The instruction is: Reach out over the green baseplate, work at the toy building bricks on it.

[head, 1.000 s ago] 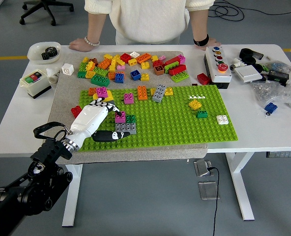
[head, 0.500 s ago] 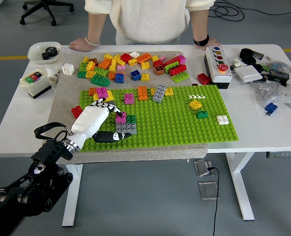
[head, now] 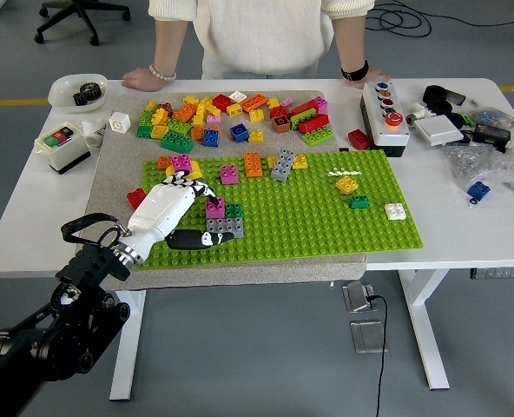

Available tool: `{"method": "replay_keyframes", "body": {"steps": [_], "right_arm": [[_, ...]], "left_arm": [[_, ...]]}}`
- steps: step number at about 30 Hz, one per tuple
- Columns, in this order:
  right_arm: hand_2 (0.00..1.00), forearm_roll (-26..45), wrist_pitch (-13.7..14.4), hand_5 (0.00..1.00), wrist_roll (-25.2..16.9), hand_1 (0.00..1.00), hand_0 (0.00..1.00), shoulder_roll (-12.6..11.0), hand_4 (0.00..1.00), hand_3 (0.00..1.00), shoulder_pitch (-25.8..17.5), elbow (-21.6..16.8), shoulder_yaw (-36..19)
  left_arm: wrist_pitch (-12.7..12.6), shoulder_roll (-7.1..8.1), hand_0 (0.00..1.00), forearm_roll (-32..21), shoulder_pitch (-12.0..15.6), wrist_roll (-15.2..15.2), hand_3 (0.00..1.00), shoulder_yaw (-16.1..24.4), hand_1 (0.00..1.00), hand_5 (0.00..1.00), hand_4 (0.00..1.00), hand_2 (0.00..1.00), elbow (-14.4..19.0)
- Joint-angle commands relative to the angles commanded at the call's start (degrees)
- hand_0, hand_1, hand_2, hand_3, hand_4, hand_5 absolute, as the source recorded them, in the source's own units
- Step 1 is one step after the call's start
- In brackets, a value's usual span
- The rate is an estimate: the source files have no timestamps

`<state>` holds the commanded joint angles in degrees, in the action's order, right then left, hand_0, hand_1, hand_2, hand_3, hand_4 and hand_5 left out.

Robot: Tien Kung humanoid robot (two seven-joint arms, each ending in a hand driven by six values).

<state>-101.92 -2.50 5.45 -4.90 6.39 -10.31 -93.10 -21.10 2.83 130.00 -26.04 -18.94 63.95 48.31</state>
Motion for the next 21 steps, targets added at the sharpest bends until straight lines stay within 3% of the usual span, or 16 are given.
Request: {"method": "replay_keyframes", "body": {"steps": [21], "right_arm": [[0.677, 0.1, 0.0, 0.555, 0.1, 0.637, 0.745, 0.0, 0.856, 0.634, -0.2, 0.0, 0.4]], "left_arm": [[-2.1, 0.35, 0.913, 0.0, 0.2, -0.8, 0.582, 1.1, 0.770, 0.718, 0.998, 0.730, 2.2]]}}
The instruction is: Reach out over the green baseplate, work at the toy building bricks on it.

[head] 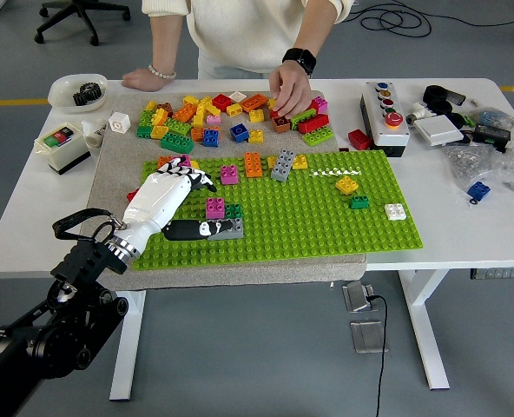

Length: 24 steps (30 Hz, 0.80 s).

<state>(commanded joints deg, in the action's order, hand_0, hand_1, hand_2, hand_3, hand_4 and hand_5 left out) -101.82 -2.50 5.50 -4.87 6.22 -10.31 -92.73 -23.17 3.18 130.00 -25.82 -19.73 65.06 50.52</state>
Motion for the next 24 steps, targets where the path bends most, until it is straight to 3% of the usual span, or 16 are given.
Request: {"method": "replay_keyframes", "body": {"steps": [11, 24], "right_arm": [[0.677, -0.5, -0.2, 0.555, 0.1, 0.636, 0.745, -0.2, 0.855, 0.634, -0.1, 0.0, -0.2], [0.677, -0.7, -0.3, 0.554, 0.0, 0.637, 0.745, -0.5, 0.854, 0.634, 0.2, 0.0, -0.3]], "left_arm": [[-1.2, 0.34, 0.895, 0.0, 0.0, -0.2, 0.596, 0.8, 0.735, 0.719, 0.998, 0.687, 1.2], [-1.4, 0.28, 0.881, 0.0, -0.3, 0.1, 0.609, 1.0, 0.707, 0.714, 0.998, 0.647, -0.1]]}}
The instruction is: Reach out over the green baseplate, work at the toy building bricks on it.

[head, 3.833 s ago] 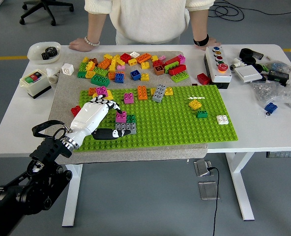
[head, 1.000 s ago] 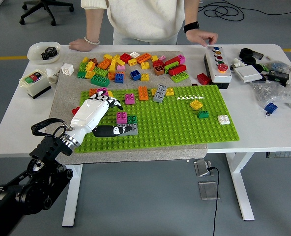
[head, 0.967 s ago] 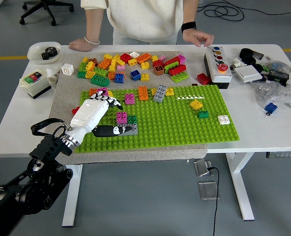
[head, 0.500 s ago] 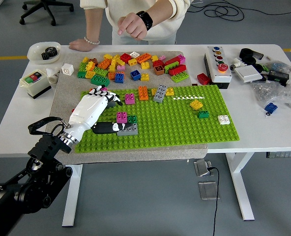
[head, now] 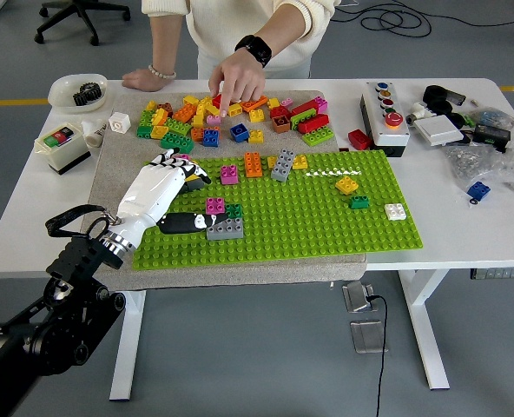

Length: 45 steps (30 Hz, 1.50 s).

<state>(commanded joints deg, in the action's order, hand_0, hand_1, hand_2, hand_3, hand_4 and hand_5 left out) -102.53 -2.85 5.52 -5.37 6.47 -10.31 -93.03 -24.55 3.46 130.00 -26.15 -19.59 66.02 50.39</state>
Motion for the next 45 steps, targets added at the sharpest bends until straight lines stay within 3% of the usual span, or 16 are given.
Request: {"method": "replay_keyframes", "body": {"steps": [10, 45], "right_arm": [[0.677, 0.1, 0.0, 0.553, -0.1, 0.637, 0.745, -0.1, 0.853, 0.634, 0.2, 0.0, -0.2], [0.677, 0.3, 0.2, 0.553, -0.1, 0.636, 0.744, -0.1, 0.852, 0.635, 0.1, 0.0, -0.5]], "left_arm": [[0.5, -0.09, 0.865, 0.0, -0.2, 0.4, 0.607, -0.6, 0.674, 0.705, 0.998, 0.614, -0.4], [0.2, -0.47, 0.868, 0.0, 0.8, -0.2, 0.576, -1.8, 0.689, 0.692, 0.998, 0.644, -2.3]]}}
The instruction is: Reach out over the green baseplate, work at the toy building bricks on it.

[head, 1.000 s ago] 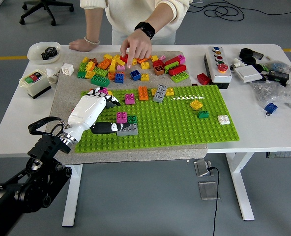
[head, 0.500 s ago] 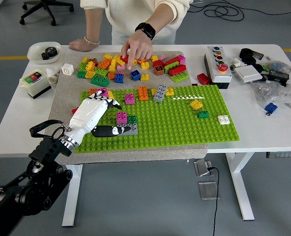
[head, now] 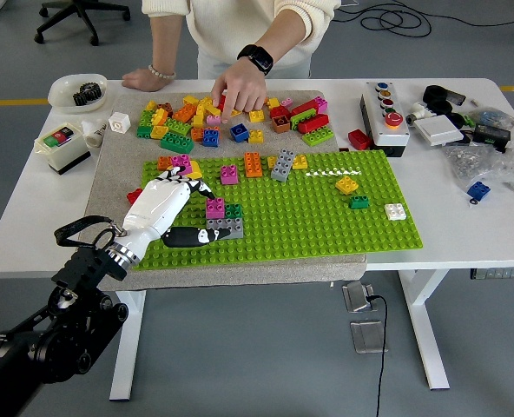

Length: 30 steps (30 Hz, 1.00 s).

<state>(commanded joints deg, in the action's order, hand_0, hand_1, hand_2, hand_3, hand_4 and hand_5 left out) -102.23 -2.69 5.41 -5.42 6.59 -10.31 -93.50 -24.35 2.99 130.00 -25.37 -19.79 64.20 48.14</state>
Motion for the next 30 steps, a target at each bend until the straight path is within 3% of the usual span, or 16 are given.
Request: {"method": "replay_keyframes", "body": {"steps": [30], "right_arm": [[0.677, -0.2, 0.0, 0.558, 0.0, 0.637, 0.745, -0.1, 0.854, 0.635, 0.1, 0.0, 0.4]], "left_arm": [[0.5, -0.35, 0.872, 0.0, 0.0, 0.6, 0.579, -0.3, 0.700, 0.698, 0.998, 0.661, -0.8]]}}
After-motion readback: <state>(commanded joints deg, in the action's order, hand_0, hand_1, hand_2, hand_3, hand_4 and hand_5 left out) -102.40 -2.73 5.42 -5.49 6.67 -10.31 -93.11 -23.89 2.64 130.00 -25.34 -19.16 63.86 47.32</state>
